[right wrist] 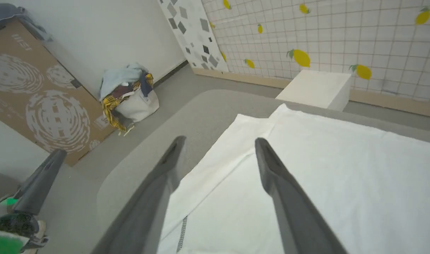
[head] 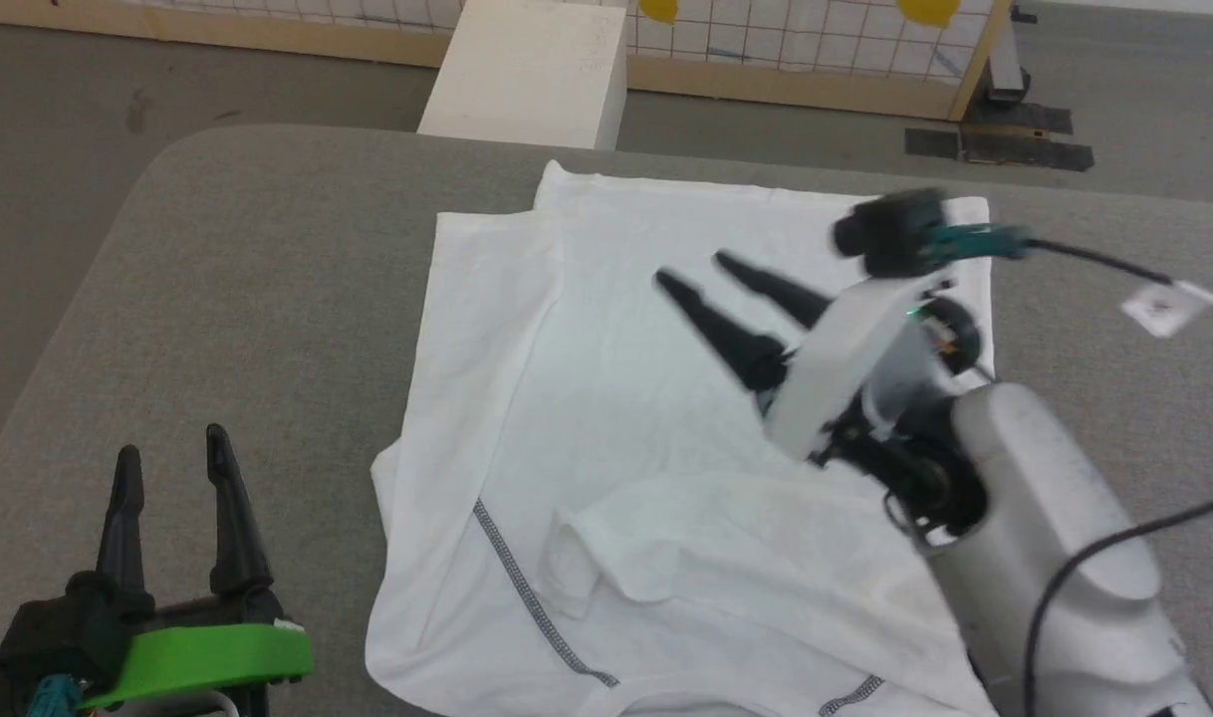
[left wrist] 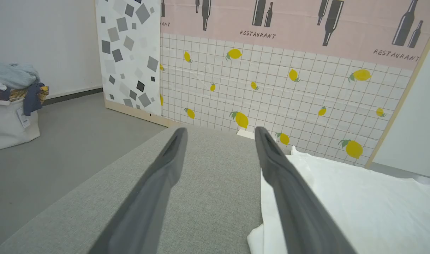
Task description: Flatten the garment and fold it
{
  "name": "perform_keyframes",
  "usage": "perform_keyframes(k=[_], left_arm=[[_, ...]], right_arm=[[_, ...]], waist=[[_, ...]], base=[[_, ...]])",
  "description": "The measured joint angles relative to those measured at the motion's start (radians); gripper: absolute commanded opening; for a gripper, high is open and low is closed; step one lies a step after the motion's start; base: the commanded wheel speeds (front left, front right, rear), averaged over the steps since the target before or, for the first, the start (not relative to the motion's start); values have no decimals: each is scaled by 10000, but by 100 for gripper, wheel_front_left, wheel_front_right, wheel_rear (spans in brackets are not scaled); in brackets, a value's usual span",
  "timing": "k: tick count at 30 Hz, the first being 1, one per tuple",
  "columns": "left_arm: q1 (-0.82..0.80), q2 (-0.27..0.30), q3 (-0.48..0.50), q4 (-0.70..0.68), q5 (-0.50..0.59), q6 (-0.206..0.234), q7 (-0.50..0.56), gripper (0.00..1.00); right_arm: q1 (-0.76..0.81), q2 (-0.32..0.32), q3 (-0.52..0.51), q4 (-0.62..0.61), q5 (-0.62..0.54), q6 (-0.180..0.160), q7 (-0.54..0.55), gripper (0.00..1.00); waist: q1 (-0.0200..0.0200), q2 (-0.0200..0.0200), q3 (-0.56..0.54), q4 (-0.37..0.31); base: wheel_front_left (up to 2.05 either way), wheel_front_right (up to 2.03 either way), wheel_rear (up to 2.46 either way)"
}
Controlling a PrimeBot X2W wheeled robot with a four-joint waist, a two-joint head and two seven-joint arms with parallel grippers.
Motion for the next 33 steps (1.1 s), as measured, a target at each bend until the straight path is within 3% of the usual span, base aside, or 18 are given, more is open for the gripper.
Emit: perform_keyframes(k=[8, 11, 16, 21, 25, 33], left_arm=[[-13, -2, -17, 192, 0, -125, 0, 100], [-46, -2, -94, 314, 0, -174, 0, 100], [-261, -2, -278, 715, 0, -226, 0, 100], [-982, -4, -548, 1620, -96, -407, 67, 100], [-2480, 203, -769, 2709, -639, -738, 1030, 100], [-6961, 1854, -859, 5150, -1482, -997, 4362, 100]], right_arm=[[2077, -566, -3409, -2462, -2205, 0, -2583, 100], [3245, -426, -4429, -3009, -3216, 0, -3762, 100], [4631, 50, -5754, -3160, -3850, 0, -5091, 100], [5317, 188, -6115, -2867, -3885, 0, -5459, 100], [5380, 196, -6349, -2713, -3350, 0, -5674, 100], [4729, 203, -6278, -2984, -3078, 0, -5618, 100]], waist=[[0, 0, -72, -501], [0, 0, -55, -701], [0, 1, -6, -972], [0, 0, 157, -1078], [0, 0, 417, -1061], [0, 1, 1531, -1095]], base=[[0, 0, 0], [0, 0, 0], [0, 0, 0], [0, 0, 0], [0, 0, 0], [0, 0, 0]])
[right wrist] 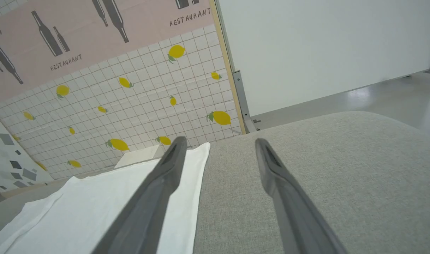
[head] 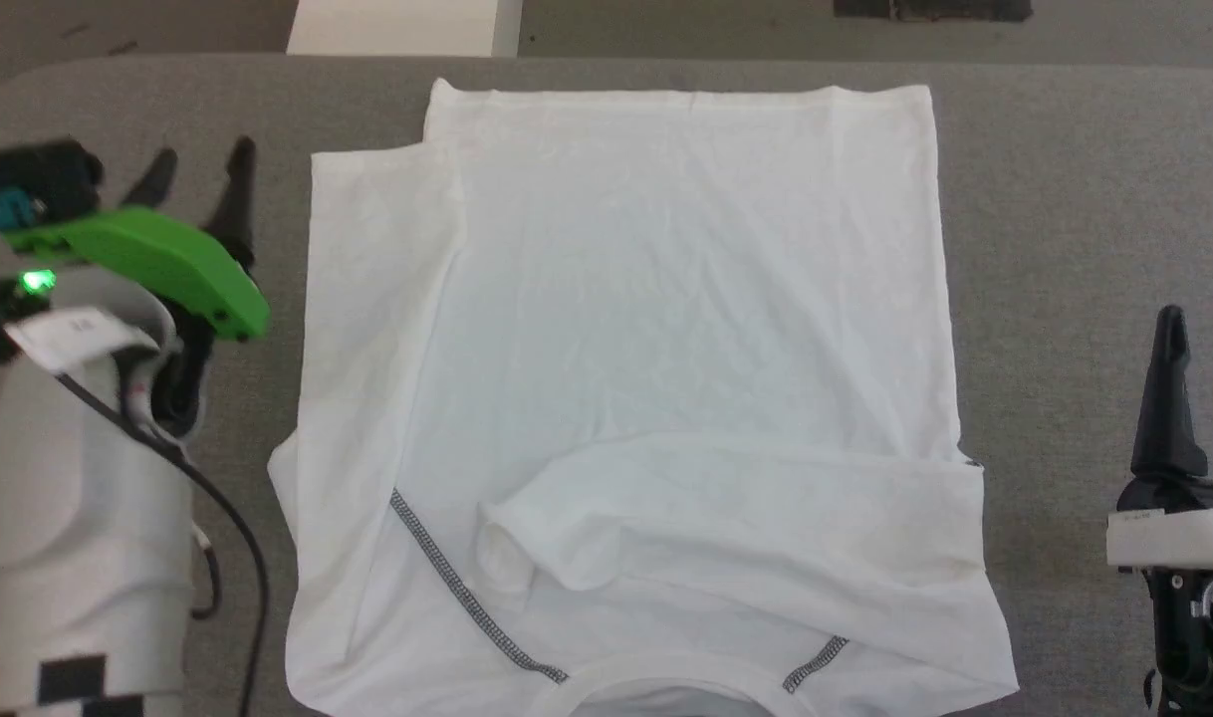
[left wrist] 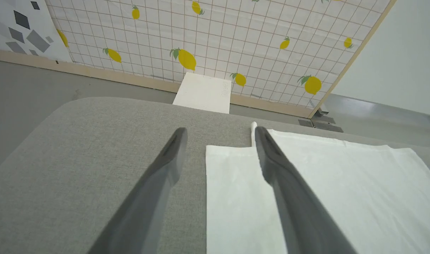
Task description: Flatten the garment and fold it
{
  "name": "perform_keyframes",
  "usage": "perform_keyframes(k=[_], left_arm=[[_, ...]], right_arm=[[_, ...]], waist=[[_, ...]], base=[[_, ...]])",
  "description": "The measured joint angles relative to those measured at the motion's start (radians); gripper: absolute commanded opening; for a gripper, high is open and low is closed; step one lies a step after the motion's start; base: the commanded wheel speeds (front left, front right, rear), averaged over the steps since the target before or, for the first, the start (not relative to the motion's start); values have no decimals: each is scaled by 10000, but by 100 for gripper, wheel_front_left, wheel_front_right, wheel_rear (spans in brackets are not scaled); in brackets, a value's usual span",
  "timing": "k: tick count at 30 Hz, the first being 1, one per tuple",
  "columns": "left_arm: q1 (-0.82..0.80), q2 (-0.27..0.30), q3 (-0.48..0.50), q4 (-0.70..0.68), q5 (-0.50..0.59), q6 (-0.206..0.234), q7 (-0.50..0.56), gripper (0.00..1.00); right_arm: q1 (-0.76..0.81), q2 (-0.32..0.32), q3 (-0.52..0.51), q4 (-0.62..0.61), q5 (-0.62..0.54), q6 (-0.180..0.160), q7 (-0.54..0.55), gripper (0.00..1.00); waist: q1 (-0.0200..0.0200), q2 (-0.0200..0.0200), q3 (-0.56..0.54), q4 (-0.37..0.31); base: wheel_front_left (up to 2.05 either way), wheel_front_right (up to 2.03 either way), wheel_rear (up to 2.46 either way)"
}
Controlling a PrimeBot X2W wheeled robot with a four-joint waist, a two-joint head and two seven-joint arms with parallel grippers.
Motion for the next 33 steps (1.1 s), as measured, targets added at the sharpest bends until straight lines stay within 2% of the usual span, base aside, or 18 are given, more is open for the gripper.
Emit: perform_keyframes(k=[5, 7, 14, 17, 26, 27, 28, 29, 33], left_arm=[[-2243, 1070, 117, 792, -487, -10, 2393, 100], [-2801, 1432, -115, 863, -508, -29, 3432, 100], [-3524, 2011, -499, 823, -915, -42, 6335, 100], [-3521, 2115, -560, 571, -926, 125, 6970, 100], [-3524, 2142, -573, -167, -1095, 314, 7348, 100], [-3542, 2115, -527, -197, -1212, 322, 7467, 67], [-3558, 2104, -408, -270, -1471, 343, 7547, 28], [-3553, 2102, -320, -320, -1653, 347, 7565, 0], [-3472, 2038, -303, -500, -1900, 249, 7511, 0]], right_arm=[[-598, 10, 420, -155, 12, 0, 186, 100], [-731, 8, 443, -180, 31, 0, 184, 100], [-1013, 6, 514, -215, 54, 0, 138, 100], [-1085, 6, 502, -332, 21, 0, 142, 100], [-1244, 6, 360, -821, -138, 0, 278, 100], [-1272, 6, 359, -844, -140, 0, 290, 100], [-1300, 4, 355, -865, -140, 0, 290, 100], [-1329, 4, 353, -876, -140, 0, 290, 100], [-1384, 6, 309, -872, -148, 0, 307, 100]], waist=[[1, 0, 1027, -138], [1, 0, 1419, -207], [2, 0, 2699, -473], [2, 0, 3125, -584], [1, 0, 4061, -746], [1, 0, 4117, -752], [0, 0, 4178, -757], [0, 0, 4228, -760], [1, 0, 4270, -725]], base=[[0, 0, 0], [0, 0, 0], [0, 0, 0], [0, 0, 0], [0, 0, 0], [0, 0, 0], [0, 0, 0], [0, 0, 0], [0, 0, 0]])
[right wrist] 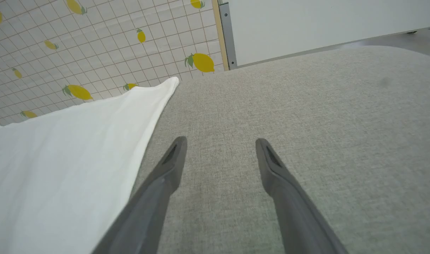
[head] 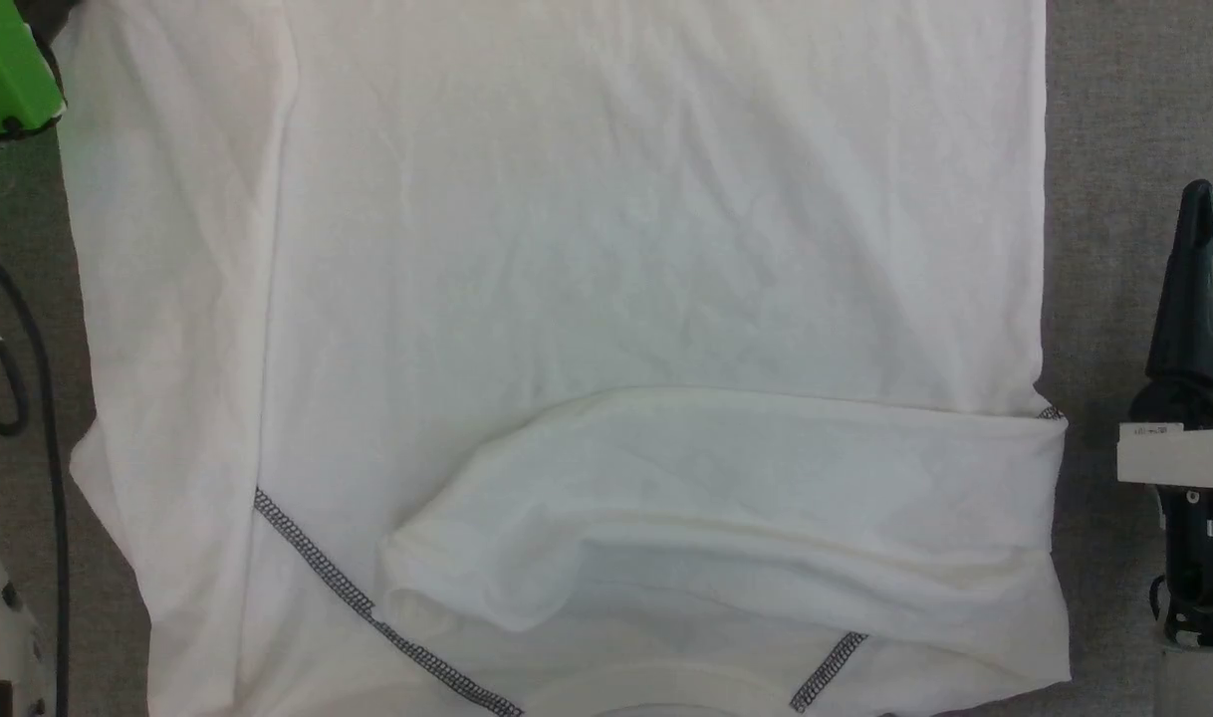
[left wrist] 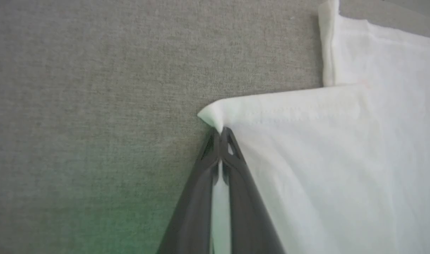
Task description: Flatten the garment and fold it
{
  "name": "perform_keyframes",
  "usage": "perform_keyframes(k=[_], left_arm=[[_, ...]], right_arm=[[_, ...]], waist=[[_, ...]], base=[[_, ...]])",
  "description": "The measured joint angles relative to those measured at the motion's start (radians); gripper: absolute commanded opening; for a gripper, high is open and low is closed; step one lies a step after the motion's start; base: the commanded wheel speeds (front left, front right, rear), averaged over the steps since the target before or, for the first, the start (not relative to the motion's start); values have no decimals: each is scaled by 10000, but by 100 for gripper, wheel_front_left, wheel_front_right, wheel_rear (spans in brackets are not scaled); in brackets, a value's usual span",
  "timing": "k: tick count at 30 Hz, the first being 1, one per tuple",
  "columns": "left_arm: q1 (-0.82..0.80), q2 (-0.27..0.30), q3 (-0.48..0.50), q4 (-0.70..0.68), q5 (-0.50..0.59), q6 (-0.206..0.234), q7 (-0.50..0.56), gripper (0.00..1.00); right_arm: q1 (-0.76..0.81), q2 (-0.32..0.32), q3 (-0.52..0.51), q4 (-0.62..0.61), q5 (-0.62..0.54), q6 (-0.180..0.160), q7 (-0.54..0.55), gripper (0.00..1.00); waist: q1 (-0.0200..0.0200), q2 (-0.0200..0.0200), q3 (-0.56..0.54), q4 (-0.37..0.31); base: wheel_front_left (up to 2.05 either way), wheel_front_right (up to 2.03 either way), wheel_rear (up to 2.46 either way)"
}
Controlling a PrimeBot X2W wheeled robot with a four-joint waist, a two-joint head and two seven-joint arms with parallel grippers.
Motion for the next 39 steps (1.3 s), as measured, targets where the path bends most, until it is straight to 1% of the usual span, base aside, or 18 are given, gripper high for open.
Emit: perform_keyframes(k=[2, 4, 7, 9, 10, 12, 17, 21, 25, 28, 32, 35, 37, 39], left_arm=[[99, -77, 117, 17, -142, -2, -313, 0], [240, -232, 322, 73, -242, 13, -842, 0], [448, -734, 865, 207, -600, 100, -1898, 0], [596, -955, 1191, 324, -826, 105, -2522, 0], [672, -978, 1365, 382, -936, 105, -2796, 0], [857, -892, 1730, 433, -978, 96, -3298, 0], [1650, -454, 2562, 585, -1104, 44, -4318, 0], [2415, -178, 3068, 867, -1122, -13, -4861, 0], [3215, 230, 3674, 997, -1206, -50, -5208, 0], [3704, 401, 4126, 1001, -1294, -46, -5461, 0], [4281, 594, 4544, 1037, -1429, 8, -5519, 0], [4672, 685, 4788, 980, -1498, 10, -5513, 0], [5157, 819, 4953, 863, -1476, 6, -5520, 0], [5540, 825, 5170, 612, -1707, -73, -5538, 0]], right_arm=[[-1, -2, -56, 17, -13, 0, 2, 100], [-1, -2, -88, 48, -52, 0, 8, 100], [0, 0, -125, 130, -82, 0, 12, 100], [9, 0, -161, 201, -98, 0, 27, 100], [15, 0, -190, 226, -123, 0, 61, 100], [58, 0, -268, 268, -194, 0, 102, 100], [373, 0, -431, 389, -259, 0, 205, 100], [665, -2, -541, 472, -274, 0, 314, 100], [988, 2, -627, 508, -272, 0, 420, 100], [1145, -2, -754, 510, -267, 0, 458, 100], [1280, -2, -773, 518, -236, 0, 497, 100], [1282, -2, -662, 562, -157, 0, 495, 100], [1284, -4, -410, 669, -130, 0, 491, 100], [1289, 10, -278, 740, -130, 0, 476, 100]], waist=[[0, 0, -53, 28], [0, 0, -140, 58], [0, 0, -367, 111], [0, 0, -556, 148], [0, 0, -676, 170], [0, 0, -920, 216], [-1, 0, -1680, 349], [-1, 0, -2302, 482], [-1, 0, -2970, 655], [-2, 0, -3421, 799], [-2, 0, -3940, 999], [-2, 0, -4246, 1120], [-2, 0, -4447, 1148], [-2, -1, -4603, 1137]], base=[[0, 0, 0], [0, 0, 0], [0, 0, 0], [0, 0, 0], [0, 0, 0], [0, 0, 0], [0, 0, 0], [0, 0, 0], [0, 0, 0], [0, 0, 0], [0, 0, 0], [0, 0, 0], [0, 0, 0], [0, 0, 0]])
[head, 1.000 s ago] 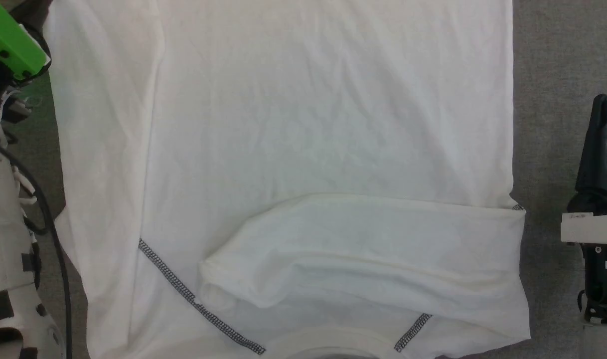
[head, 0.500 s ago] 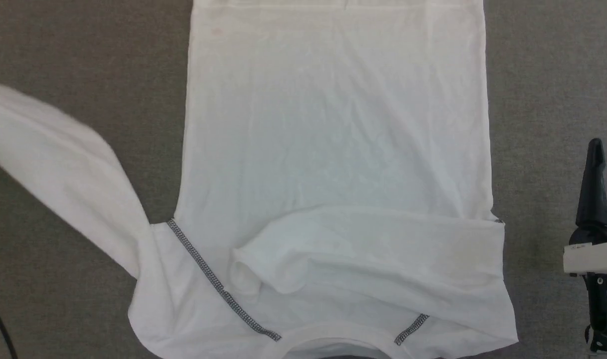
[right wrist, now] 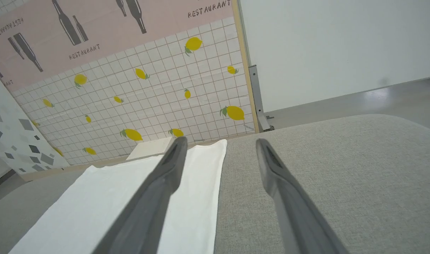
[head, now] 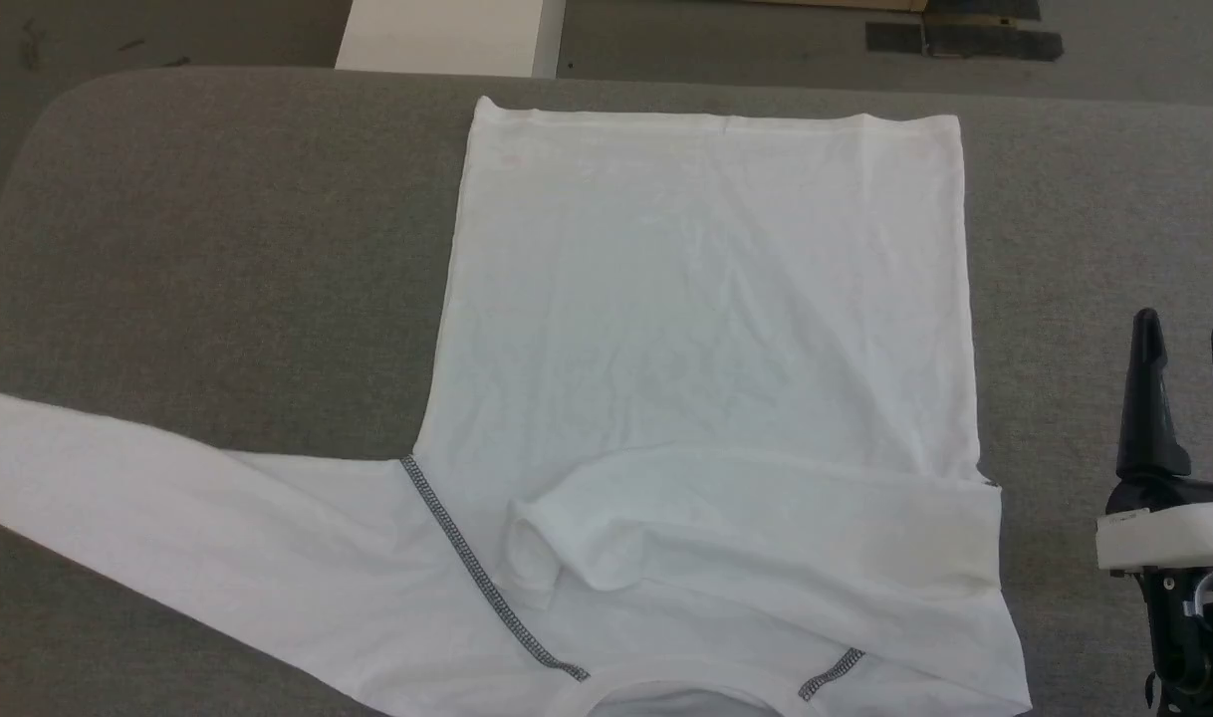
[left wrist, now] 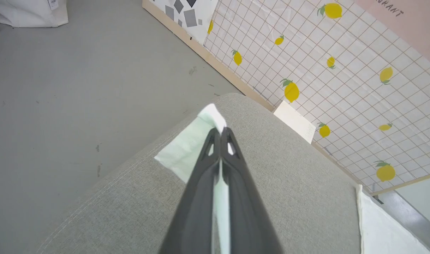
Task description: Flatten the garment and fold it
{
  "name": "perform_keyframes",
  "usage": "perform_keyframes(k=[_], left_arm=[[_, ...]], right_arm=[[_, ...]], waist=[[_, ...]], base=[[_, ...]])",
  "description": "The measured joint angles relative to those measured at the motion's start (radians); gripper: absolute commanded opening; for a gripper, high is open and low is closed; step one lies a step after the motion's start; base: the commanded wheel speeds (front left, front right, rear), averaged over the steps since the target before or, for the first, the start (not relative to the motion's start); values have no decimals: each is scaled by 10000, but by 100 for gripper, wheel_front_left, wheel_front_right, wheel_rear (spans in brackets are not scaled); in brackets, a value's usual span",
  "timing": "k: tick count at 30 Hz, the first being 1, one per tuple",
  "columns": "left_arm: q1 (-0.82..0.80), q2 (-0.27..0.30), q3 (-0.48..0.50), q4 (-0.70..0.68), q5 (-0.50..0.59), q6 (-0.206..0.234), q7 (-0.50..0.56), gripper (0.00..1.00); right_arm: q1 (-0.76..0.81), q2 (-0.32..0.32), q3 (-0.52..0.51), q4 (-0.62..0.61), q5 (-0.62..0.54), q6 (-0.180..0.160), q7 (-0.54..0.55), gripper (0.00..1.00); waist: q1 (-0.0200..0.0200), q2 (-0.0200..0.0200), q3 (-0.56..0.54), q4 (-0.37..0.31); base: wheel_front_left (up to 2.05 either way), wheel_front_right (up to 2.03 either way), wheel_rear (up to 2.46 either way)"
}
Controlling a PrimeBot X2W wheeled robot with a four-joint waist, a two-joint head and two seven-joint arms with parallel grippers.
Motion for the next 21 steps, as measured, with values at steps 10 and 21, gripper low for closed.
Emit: perform_keyframes(k=[10, 21], left_arm=[[965, -706, -1687, -3078, -648, -272, -36, 0], [361, -3032, -6974, -4253, -385, -282, 763, 0]], right_arm=[[291, -10, 23, 397, 176, 0, -203, 100], [358, -6, 268, 727, 280, 0, -293, 100]], waist=[[0, 0, -492, -140], [0, 1, -724, -233]], base=[[0, 0, 0], [0, 0, 0]])
